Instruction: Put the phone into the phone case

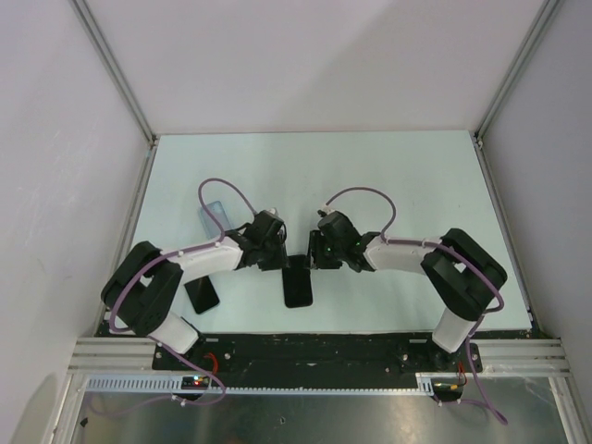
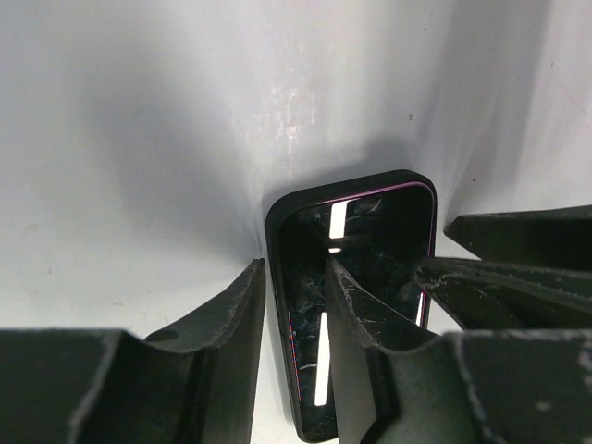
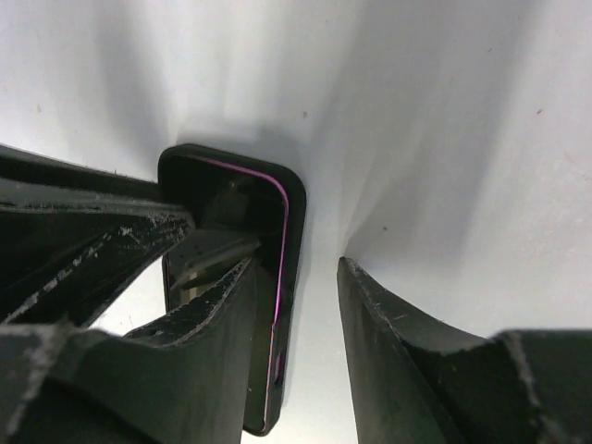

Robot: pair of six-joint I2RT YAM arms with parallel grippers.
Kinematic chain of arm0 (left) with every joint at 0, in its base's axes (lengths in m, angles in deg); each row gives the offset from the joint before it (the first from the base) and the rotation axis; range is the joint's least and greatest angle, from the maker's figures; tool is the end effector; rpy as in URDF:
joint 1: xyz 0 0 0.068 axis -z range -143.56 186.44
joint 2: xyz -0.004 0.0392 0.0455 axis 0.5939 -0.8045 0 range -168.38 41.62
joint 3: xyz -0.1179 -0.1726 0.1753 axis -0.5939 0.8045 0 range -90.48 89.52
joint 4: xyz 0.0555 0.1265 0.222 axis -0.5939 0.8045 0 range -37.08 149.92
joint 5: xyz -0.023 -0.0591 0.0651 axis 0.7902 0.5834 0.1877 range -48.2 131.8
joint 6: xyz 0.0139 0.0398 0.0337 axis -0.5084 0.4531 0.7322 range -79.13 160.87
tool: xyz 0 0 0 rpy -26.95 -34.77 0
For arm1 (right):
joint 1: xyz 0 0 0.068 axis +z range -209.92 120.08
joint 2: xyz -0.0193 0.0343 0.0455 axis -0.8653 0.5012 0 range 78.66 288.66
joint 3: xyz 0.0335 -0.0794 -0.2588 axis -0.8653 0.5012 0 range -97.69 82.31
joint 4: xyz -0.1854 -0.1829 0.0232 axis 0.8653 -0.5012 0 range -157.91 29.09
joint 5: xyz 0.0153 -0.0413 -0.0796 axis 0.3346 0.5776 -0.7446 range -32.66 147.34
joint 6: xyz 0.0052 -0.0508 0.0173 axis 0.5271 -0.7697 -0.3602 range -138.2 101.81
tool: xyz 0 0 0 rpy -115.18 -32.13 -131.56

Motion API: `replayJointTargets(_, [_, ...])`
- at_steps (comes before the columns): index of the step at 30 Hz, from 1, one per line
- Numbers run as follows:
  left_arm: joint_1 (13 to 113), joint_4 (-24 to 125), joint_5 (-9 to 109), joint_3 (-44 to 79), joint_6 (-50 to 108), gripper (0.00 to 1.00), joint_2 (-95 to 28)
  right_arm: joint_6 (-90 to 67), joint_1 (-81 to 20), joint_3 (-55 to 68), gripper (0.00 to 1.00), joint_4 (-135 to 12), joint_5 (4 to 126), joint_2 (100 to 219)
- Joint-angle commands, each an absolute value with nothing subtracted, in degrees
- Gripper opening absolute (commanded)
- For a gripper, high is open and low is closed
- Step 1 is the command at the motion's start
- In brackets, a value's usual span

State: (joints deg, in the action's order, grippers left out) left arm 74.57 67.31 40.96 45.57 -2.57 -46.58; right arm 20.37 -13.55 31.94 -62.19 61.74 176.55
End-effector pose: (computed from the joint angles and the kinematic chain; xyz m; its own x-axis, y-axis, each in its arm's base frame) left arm 0.2253 -0.1762 0.1556 -0.9082 -0.1611 -0.3864 -0.0179 0.9371 -0.3486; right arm 0.2314 0.2466 0.1524 -0.8776 -0.0197 -0.4790 -0.2678 0.8488 0.4558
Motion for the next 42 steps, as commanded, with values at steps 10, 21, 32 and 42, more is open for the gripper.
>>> replayJointTargets(10, [74.97,69.05,39.56,43.98,-1.01,0.35,-48.53,21.06,-12.91,27.41,0.42,-63.08,61.05,183.16])
replayJointTargets(21, [74.97,68.97,40.16,43.50,-0.75,0.34,-49.38,22.07,-10.54,26.04,0.25,-67.60,58.00,185.61])
replayJointTargets(32, [75.04,68.98,40.52,42.18,-0.53,0.34,-49.77,22.32,-6.23,21.68,0.03,-74.71,49.16,187.80])
replayJointTargets(42, [75.09,69.00,40.74,41.55,-0.50,0.34,-49.57,22.85,-3.77,19.60,0.00,-78.44,42.82,188.13])
